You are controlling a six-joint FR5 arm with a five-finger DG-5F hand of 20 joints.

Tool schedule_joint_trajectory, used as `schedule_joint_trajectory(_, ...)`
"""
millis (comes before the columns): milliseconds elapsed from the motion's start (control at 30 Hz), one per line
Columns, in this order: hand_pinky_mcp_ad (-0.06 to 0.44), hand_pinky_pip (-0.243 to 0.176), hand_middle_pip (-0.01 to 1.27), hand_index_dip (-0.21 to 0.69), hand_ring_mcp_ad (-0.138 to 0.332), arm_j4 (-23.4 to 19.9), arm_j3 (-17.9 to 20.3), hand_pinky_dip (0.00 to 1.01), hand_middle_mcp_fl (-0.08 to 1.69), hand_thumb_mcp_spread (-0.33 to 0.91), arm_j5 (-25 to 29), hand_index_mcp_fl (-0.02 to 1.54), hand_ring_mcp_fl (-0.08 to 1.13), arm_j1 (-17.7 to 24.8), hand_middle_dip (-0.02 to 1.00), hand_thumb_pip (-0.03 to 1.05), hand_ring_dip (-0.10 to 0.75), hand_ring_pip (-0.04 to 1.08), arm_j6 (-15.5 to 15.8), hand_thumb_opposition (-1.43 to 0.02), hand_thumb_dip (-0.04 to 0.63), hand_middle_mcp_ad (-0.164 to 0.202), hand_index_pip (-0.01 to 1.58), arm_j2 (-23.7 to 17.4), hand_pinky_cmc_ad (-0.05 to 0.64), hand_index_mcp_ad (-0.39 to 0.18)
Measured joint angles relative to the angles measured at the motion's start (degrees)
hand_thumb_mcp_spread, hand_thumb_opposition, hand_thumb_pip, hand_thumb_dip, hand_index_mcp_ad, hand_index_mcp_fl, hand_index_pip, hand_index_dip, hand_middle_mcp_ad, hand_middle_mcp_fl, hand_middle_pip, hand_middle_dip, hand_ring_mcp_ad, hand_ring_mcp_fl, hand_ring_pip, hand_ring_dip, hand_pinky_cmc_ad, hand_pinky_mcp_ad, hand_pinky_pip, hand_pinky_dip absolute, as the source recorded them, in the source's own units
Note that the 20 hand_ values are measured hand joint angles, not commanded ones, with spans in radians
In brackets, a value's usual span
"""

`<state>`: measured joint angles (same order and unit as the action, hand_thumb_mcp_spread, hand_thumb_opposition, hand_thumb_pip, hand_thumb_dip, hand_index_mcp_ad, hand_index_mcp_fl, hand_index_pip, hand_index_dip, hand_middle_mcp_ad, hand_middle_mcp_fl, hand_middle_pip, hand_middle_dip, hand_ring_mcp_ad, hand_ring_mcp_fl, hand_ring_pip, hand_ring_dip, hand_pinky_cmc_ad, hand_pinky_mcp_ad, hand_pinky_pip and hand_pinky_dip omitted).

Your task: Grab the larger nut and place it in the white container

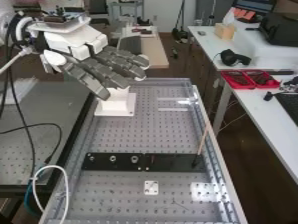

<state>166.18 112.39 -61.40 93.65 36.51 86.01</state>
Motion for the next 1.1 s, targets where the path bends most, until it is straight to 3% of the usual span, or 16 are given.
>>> schedule_joint_trajectory(200,0.241,-0.108,0.13,0.059,0.223,-6.5,5.6,0.59,0.04,0.25,4.3,0.02,0.0,0.4,0.17,0.46,0.059,0.08,-1.1,-0.72,0.056,0.075,0.09,-0.1,0.326,0.051)
schedule_joint_trajectory(467,0.255,-0.105,0.13,0.056,0.227,-11.6,10.7,0.59,0.04,0.28,9.0,0.04,0.0,1.3,0.17,0.48,0.059,0.08,-5.2,-0.74,0.096,0.077,0.15,1.2,0.326,-0.007)
schedule_joint_trajectory(667,0.278,-0.105,0.13,0.056,0.225,-15.5,13.2,0.59,0.02,0.31,10.8,0.07,0.0,1.9,0.18,0.54,0.059,0.08,-7.3,-0.77,0.126,0.075,0.42,2.7,0.328,-0.049)
schedule_joint_trajectory(933,0.278,-0.112,0.13,0.056,0.222,-21.5,16.2,0.56,0.0,0.34,13.2,0.07,0.0,2.2,0.19,0.56,0.073,0.07,-10.4,-0.81,0.126,0.077,0.96,6.6,0.346,-0.073)
schedule_joint_trajectory(1100,0.279,-0.112,0.13,0.056,0.222,-23.6,16.7,0.54,0.0,0.34,13.9,0.06,0.0,2.1,0.19,0.57,0.073,0.06,-10.9,-0.82,0.127,0.075,1.09,8.5,0.346,-0.079)
